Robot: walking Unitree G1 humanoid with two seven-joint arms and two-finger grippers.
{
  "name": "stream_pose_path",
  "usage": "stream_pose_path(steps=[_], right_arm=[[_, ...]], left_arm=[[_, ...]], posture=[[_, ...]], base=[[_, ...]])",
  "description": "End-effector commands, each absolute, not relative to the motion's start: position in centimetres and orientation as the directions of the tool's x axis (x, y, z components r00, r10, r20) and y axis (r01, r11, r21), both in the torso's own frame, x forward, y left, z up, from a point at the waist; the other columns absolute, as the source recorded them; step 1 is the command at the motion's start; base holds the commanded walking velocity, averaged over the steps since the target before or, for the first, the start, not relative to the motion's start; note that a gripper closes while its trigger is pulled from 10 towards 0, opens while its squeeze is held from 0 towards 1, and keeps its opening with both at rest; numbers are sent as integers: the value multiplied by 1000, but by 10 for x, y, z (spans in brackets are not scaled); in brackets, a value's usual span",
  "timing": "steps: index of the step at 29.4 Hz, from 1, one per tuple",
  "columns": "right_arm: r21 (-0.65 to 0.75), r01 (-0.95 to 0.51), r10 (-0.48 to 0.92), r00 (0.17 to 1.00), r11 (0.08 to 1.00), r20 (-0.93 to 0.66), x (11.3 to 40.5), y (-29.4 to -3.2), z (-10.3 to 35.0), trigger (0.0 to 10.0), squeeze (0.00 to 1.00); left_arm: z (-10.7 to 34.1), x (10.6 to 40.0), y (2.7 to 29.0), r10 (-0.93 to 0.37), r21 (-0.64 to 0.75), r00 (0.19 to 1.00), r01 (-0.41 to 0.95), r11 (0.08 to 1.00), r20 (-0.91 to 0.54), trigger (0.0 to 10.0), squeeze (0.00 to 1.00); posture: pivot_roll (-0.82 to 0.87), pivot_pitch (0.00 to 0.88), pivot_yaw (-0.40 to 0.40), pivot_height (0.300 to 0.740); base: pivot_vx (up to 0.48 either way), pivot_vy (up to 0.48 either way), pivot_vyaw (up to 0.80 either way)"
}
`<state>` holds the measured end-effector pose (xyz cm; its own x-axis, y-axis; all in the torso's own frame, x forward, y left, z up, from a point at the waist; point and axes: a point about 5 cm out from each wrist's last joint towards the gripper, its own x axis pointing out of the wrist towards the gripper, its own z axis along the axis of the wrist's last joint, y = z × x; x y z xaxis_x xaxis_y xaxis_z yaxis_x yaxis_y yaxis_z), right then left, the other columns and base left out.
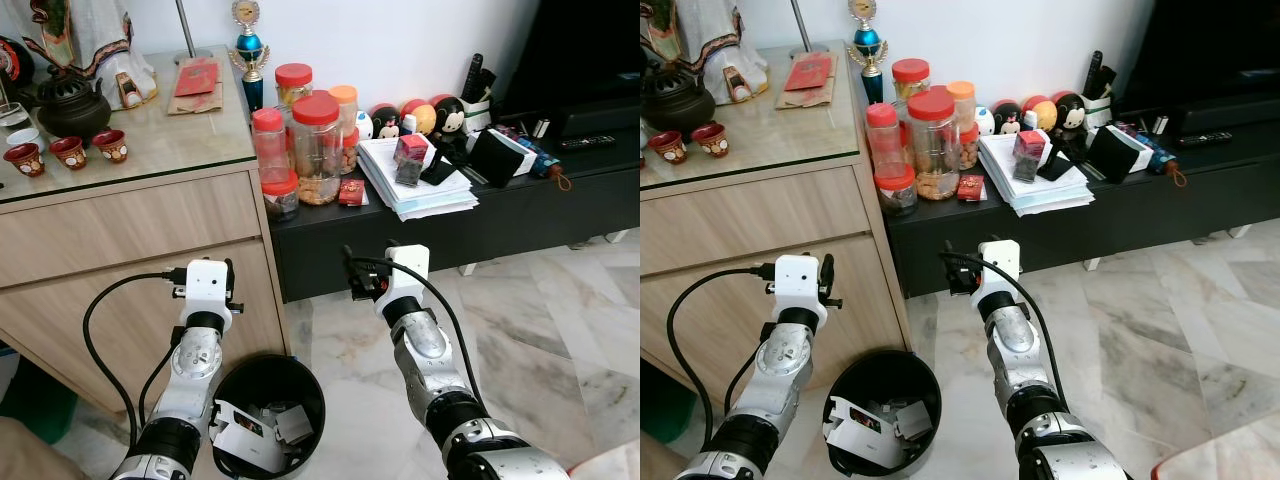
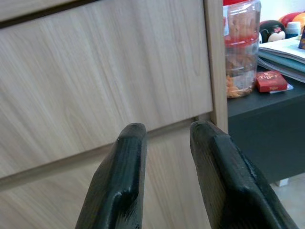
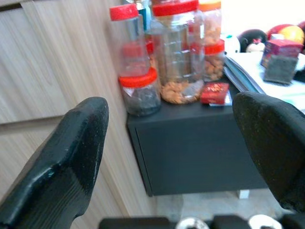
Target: Picking trash to rubbish bin
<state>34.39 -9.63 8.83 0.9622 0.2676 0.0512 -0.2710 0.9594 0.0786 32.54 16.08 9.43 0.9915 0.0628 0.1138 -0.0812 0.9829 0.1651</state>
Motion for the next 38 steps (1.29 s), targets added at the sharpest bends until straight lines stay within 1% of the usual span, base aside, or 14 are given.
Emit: stream_pose_path(steps=[1, 5, 38], right_arm=[[72, -275, 269, 960, 959, 75, 347, -93, 95, 10000, 0], [71, -274, 269, 960, 959, 78, 348, -94, 96, 10000, 0], [58, -280, 276, 958, 958, 79, 348, -94, 97, 10000, 0]], left_arm=[[103, 329, 159, 56, 183, 988, -82, 980, 144, 10000, 0], [103, 330, 159, 54, 176, 988, -79, 981, 143, 10000, 0], [106, 328, 152, 33, 150, 987, -57, 987, 158, 10000, 0]], posture=[[68, 0, 55, 740], [69, 0, 53, 740], [66, 0, 41, 740]], base=[[0, -322, -800], [0, -413, -800], [0, 0, -800]])
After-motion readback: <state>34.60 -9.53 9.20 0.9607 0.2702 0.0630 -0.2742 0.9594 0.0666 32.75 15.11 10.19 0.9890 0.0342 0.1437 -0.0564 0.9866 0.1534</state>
